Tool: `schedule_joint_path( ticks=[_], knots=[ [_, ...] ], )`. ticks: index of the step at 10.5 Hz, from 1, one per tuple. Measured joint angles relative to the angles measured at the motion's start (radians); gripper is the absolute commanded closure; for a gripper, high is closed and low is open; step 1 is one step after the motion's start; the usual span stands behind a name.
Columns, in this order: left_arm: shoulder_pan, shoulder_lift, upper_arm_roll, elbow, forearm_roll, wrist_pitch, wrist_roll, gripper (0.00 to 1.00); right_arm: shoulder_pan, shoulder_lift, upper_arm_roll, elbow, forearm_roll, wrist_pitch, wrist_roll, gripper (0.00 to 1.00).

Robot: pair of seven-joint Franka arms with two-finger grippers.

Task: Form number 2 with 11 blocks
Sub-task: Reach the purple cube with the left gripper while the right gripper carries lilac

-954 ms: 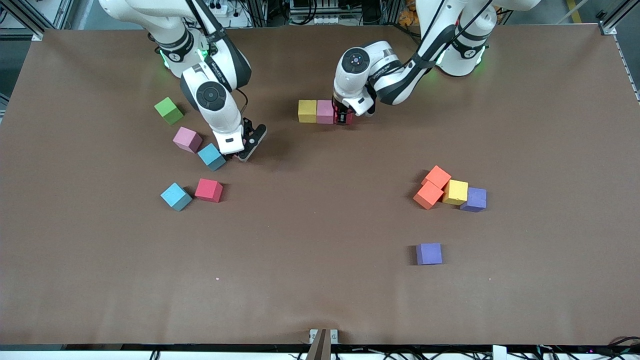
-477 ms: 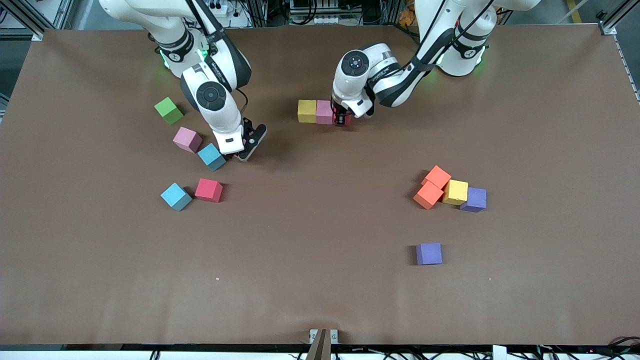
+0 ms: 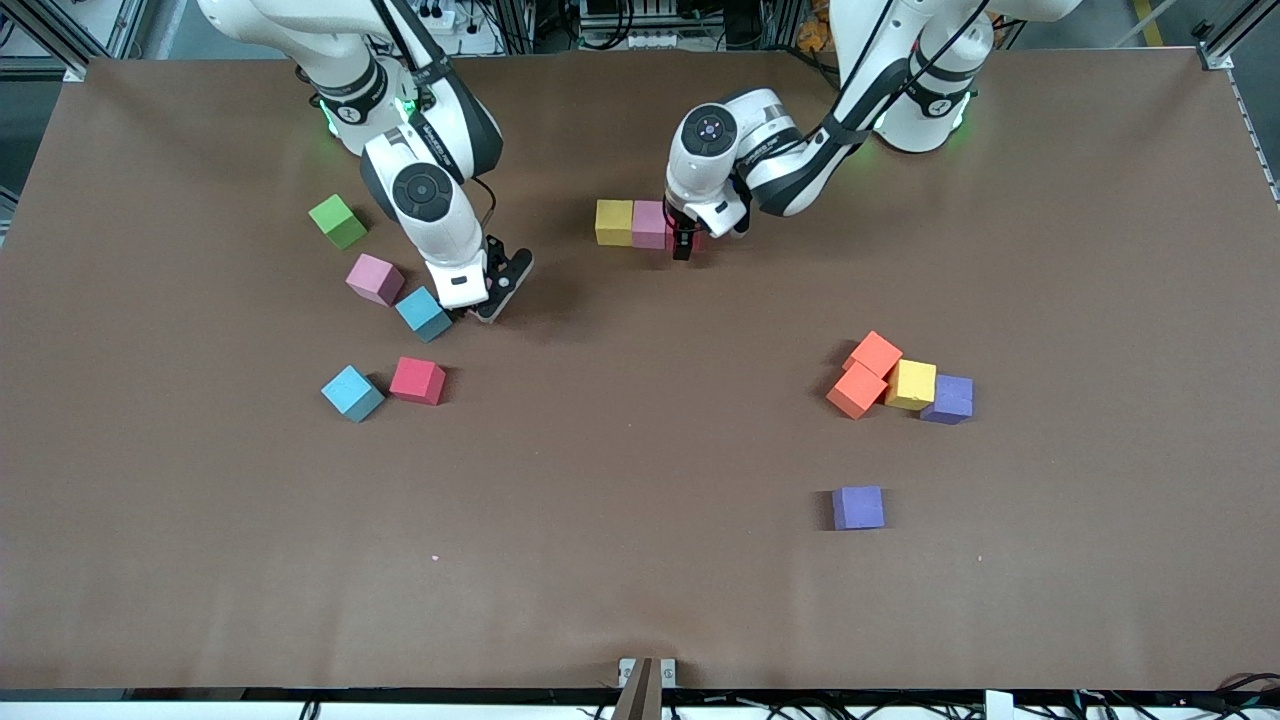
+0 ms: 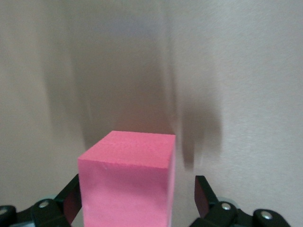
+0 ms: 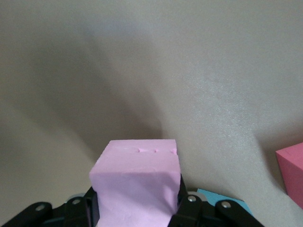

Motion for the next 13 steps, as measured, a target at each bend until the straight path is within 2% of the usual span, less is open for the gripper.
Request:
schedule_joint_path(
  ticks=[2, 5, 8, 10, 13],
  knots=[
    [0.015, -0.061, 0.002, 0.043, 0.003, -0.065, 0.0, 0.0, 0.003, 0.0, 0.001, 0.004, 0.0, 0.0, 0.032, 0.7],
    [0.06, -0.19, 0.002, 0.143, 0.009, -0.234, 0.047, 0.0, 0.062, 0.001, 0.003, 0.029, 0.0, 0.0, 0.188, 0.7],
    [0.108, -0.221, 0.002, 0.298, 0.007, -0.381, 0.16, 0.0, 0.135, 0.009, 0.005, 0.069, 0.019, -0.001, 0.39, 0.7],
    [0.176, -0.219, 0.005, 0.357, -0.001, -0.425, 0.351, 0.0, 0.186, 0.035, 0.006, 0.117, 0.065, -0.001, 0.536, 0.7],
    [0.286, -0.2, 0.009, 0.369, -0.004, -0.438, 0.804, 0.0, 0.24, 0.12, 0.008, 0.232, 0.106, -0.001, 0.774, 0.7]
  ],
)
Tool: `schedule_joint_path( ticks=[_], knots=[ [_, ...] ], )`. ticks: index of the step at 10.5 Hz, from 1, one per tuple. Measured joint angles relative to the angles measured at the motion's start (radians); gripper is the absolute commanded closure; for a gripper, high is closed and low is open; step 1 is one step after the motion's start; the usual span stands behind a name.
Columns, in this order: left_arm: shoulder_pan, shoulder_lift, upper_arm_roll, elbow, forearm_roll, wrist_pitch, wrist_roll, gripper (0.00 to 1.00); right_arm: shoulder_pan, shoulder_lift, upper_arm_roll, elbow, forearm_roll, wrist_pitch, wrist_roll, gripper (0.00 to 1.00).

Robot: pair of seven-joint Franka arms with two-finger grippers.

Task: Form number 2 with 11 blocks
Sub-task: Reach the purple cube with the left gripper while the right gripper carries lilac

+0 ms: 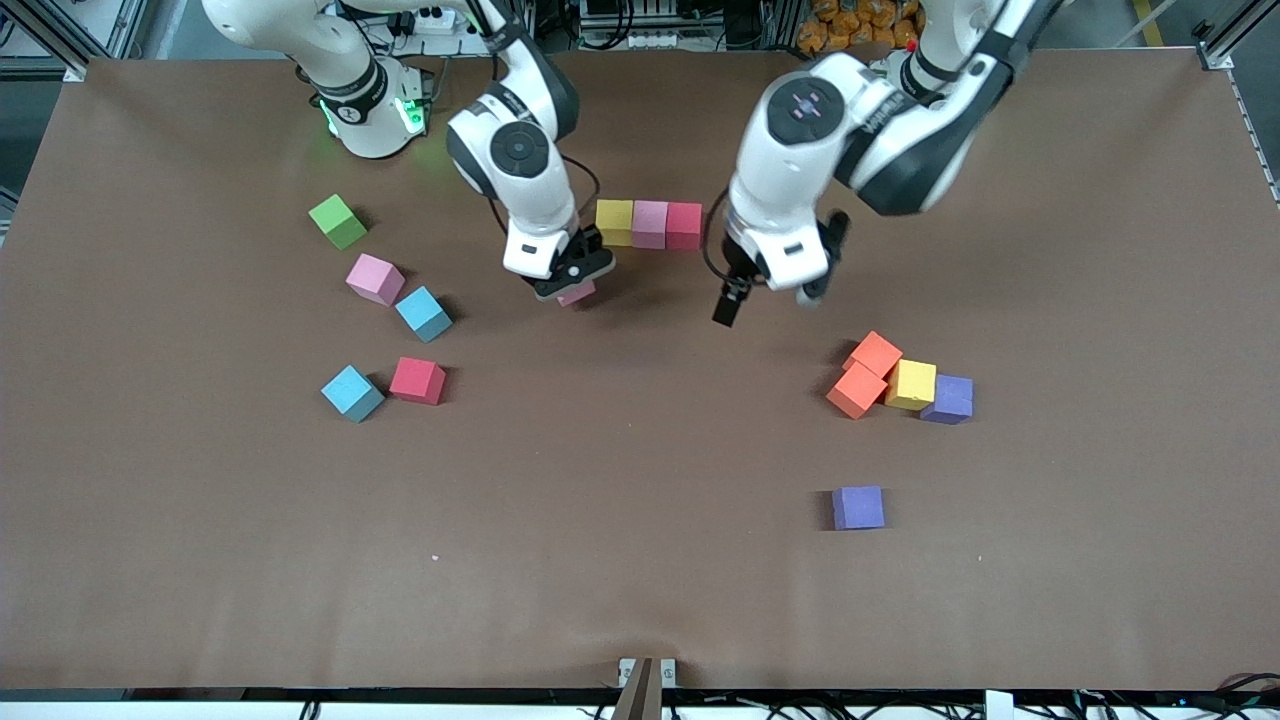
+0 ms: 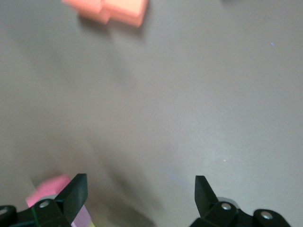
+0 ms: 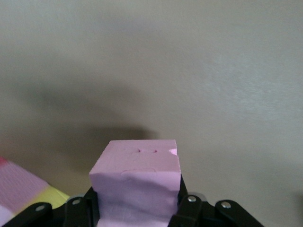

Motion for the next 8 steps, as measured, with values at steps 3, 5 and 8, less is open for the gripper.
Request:
schedule_joint_path(
  ticks=[3, 5, 8],
  knots=[
    [0.069, 0.067, 0.005, 0.005, 0.002, 0.0, 0.478, 0.0, 0.022, 0.098, 0.001, 0.121, 0.052, 0.0, 0.175, 0.71],
    [0.093, 0.118, 0.007, 0.025, 0.063, 0.0, 0.711, 0.0, 0.047, 0.166, 0.001, 0.204, 0.096, -0.009, 0.296, 0.71],
    [0.14, 0.208, 0.01, 0.084, 0.235, 0.002, 0.952, 0.0, 0.091, 0.26, 0.002, 0.329, 0.107, -0.059, 0.479, 0.71]
  ],
)
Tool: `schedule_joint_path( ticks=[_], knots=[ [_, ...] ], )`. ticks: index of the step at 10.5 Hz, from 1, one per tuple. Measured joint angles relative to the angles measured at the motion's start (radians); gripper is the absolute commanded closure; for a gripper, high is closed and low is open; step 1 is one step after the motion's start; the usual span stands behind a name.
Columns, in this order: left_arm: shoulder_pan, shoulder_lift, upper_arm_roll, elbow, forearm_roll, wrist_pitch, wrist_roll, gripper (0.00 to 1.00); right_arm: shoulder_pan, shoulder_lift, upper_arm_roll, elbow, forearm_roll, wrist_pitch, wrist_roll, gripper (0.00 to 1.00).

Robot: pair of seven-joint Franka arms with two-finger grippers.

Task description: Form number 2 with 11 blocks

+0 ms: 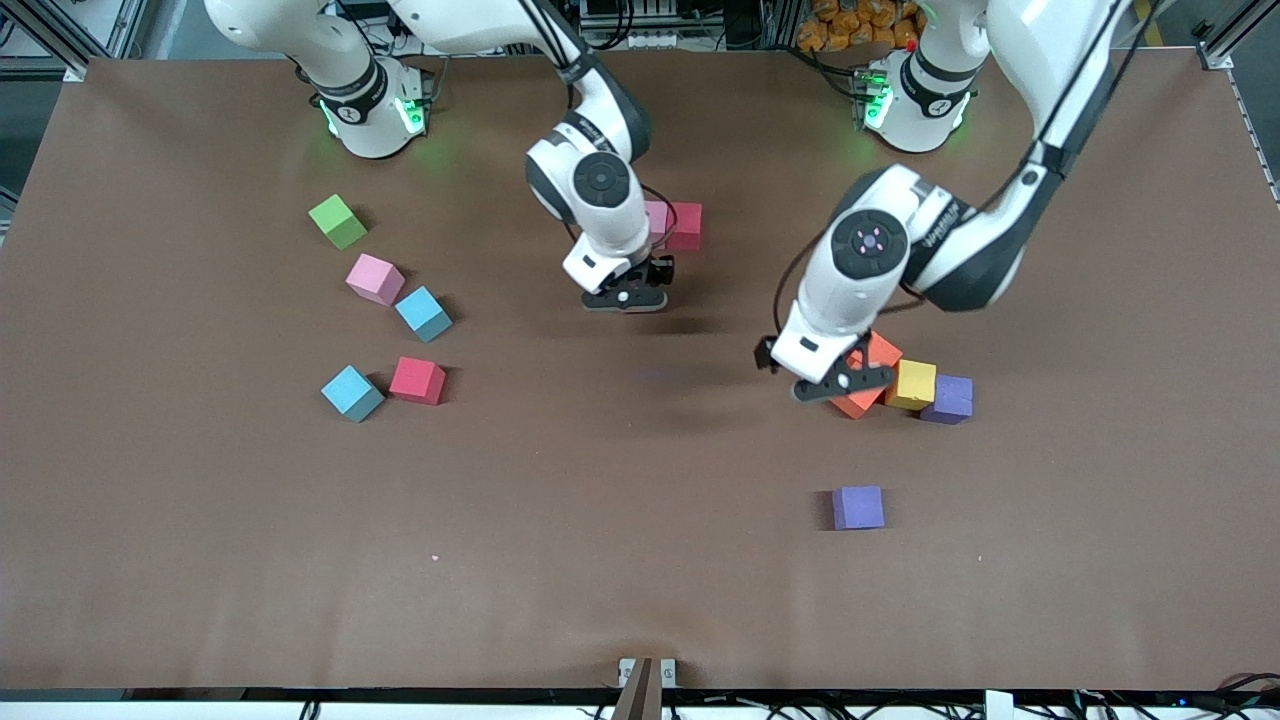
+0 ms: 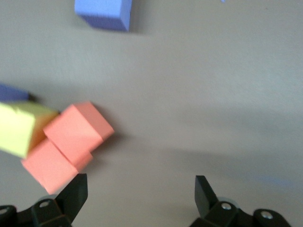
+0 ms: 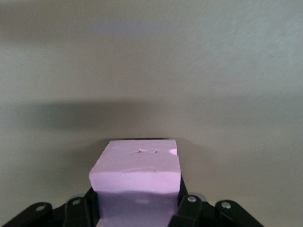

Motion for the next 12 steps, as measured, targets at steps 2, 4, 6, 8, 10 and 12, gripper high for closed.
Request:
schedule_joint_path(
  ticks=[2, 4, 6, 8, 10, 12],
  knots=[
    [0.027, 0.08, 0.001, 0.09, 0.054, 0.001, 0.084, 0.0, 0.044, 0.051, 0.001, 0.058, 0.002, -0.006, 0.097, 0.71],
    [0.027, 0.164, 0.013, 0.188, 0.061, 0.001, 0.122, 0.0, 0.077, 0.068, 0.004, 0.085, 0.015, -0.009, 0.123, 0.71],
    [0.025, 0.23, 0.052, 0.26, 0.061, 0.002, 0.136, 0.0, 0.103, 0.07, 0.008, 0.086, 0.019, -0.009, 0.128, 0.71],
    [0.024, 0.275, 0.059, 0.299, 0.061, 0.003, 0.144, 0.0, 0.112, 0.071, 0.008, 0.086, 0.019, -0.01, 0.129, 0.71],
    [0.021, 0.3, 0.069, 0.328, 0.061, 0.003, 0.168, 0.0, 0.112, 0.071, 0.008, 0.09, 0.019, -0.01, 0.13, 0.71],
    [0.021, 0.318, 0.089, 0.351, 0.061, 0.005, 0.211, 0.0, 0.113, 0.072, 0.009, 0.102, 0.021, -0.01, 0.14, 0.71]
  ],
)
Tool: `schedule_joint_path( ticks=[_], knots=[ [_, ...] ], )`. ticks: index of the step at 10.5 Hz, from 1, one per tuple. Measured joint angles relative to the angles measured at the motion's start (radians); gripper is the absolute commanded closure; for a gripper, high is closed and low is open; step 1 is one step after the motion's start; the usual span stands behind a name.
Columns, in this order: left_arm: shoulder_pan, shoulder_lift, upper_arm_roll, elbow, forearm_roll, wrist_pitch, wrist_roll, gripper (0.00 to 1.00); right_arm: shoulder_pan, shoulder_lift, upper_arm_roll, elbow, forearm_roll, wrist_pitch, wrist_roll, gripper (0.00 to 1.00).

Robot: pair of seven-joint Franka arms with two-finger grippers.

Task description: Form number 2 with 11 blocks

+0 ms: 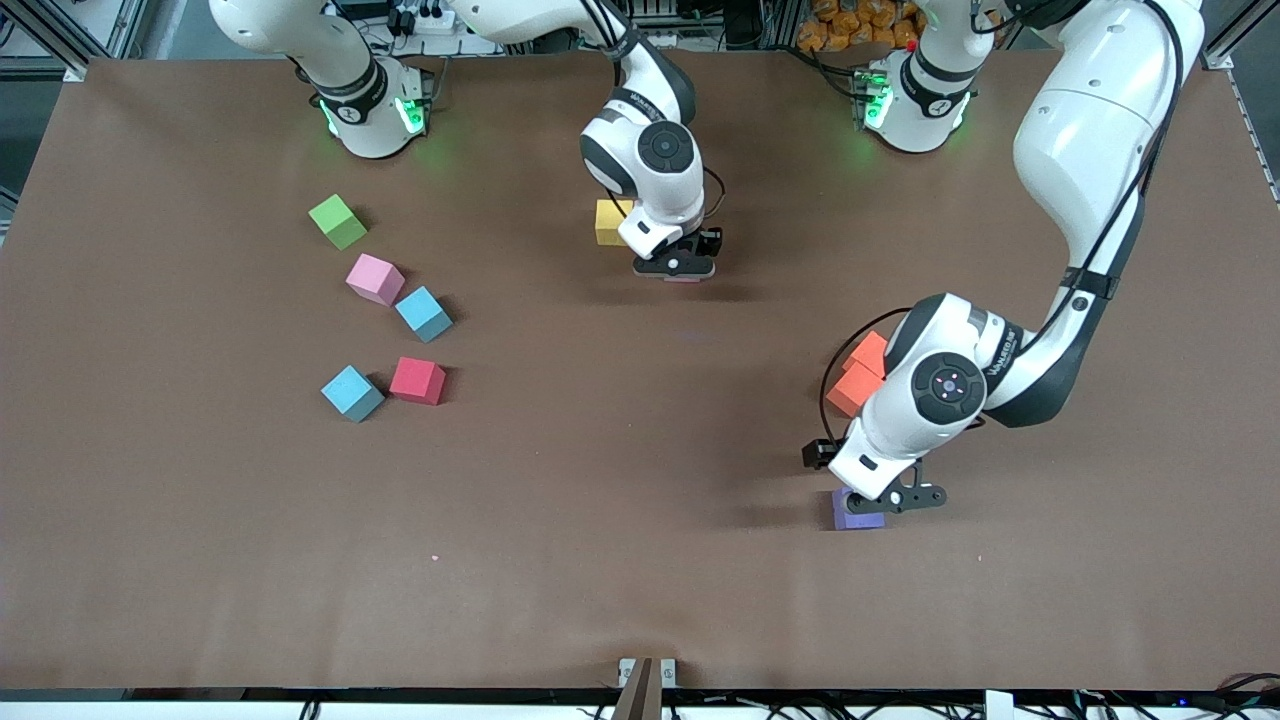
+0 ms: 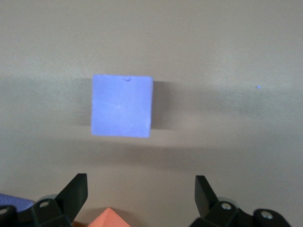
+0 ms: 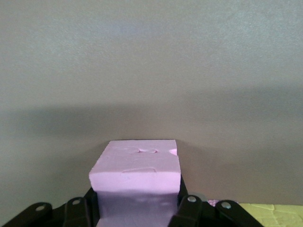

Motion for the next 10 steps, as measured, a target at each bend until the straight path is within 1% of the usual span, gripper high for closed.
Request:
schedule_joint_path(
  ticks=[3, 6, 7, 8, 10],
  knots=[
    [0.0, 0.027, 0.042, 0.02, 0.0, 0.045, 0.077, 0.0, 0.0, 0.006, 0.0, 0.009, 0.0, -0.011, 0.009, 0.71],
    [0.0, 0.094, 0.054, 0.072, 0.0, 0.077, 0.089, 0.0, 0.003, 0.013, 0.002, 0.015, 0.0, -0.032, 0.009, 0.71],
    [-0.001, 0.11, 0.056, 0.09, 0.0, 0.077, 0.091, 0.0, 0.003, 0.014, 0.002, 0.017, 0.0, -0.037, 0.009, 0.67],
    [-0.004, 0.119, 0.06, 0.099, 0.0, 0.078, 0.092, 0.0, 0.004, 0.015, 0.002, 0.019, 0.0, -0.039, 0.009, 0.02],
    [-0.009, 0.126, 0.071, 0.104, 0.0, 0.093, 0.092, 0.0, 0.007, 0.017, 0.004, 0.02, 0.0, -0.047, 0.009, 0.0]
  ],
)
